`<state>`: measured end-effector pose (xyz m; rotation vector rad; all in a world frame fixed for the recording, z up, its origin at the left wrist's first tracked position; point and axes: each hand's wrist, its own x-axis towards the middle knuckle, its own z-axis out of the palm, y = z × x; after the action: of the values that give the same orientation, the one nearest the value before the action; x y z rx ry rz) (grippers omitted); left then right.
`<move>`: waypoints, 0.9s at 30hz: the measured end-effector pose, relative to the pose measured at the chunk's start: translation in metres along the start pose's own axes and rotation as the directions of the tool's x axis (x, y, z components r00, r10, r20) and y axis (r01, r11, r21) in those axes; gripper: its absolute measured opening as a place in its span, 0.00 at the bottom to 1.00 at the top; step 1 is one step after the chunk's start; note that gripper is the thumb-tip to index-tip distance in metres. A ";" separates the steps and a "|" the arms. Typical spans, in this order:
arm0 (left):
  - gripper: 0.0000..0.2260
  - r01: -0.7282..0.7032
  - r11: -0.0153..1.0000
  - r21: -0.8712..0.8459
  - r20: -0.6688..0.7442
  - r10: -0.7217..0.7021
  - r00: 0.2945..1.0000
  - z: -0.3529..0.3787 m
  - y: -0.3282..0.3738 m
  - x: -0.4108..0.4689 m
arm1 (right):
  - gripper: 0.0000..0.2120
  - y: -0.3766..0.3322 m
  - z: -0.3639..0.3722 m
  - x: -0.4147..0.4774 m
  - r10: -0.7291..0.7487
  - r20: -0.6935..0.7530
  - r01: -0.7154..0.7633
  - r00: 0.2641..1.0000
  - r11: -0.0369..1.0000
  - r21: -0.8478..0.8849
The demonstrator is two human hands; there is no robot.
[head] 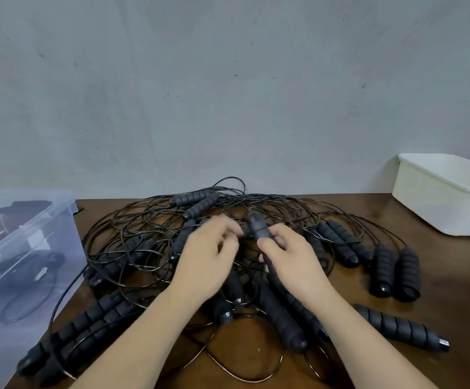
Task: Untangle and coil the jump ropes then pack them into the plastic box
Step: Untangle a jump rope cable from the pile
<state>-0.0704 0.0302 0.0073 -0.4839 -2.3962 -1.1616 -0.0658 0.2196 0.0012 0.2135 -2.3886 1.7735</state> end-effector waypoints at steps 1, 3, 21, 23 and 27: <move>0.17 -0.004 1.000 0.025 -0.061 0.005 0.998 -0.006 -0.003 0.003 | 0.04 0.000 -0.001 -0.004 -0.032 0.056 0.032 0.998 0.999 0.002; 0.27 -0.088 0.993 0.081 -0.054 0.093 0.994 -0.013 -0.007 0.007 | 0.06 -0.005 -0.001 -0.011 -0.080 0.185 0.080 0.979 0.997 0.007; 0.13 0.168 0.973 -0.162 0.055 -0.161 0.985 -0.028 -0.032 0.018 | 0.19 -0.020 -0.025 -0.007 -0.056 -0.113 0.106 0.992 0.857 0.504; 0.13 0.135 0.989 -0.056 0.062 -0.132 0.989 -0.026 -0.029 0.016 | 0.17 -0.019 -0.021 -0.007 -0.038 -0.116 0.095 0.992 0.841 0.533; 0.16 -0.049 0.978 0.204 0.102 0.028 0.994 -0.016 -0.012 0.007 | 0.02 -0.017 -0.010 -0.009 -0.003 0.142 -0.079 0.990 0.822 0.564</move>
<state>-0.0785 0.0111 0.0119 -0.5276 -2.5448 -0.8788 -0.0528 0.2242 0.0178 0.3680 -1.8694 2.5287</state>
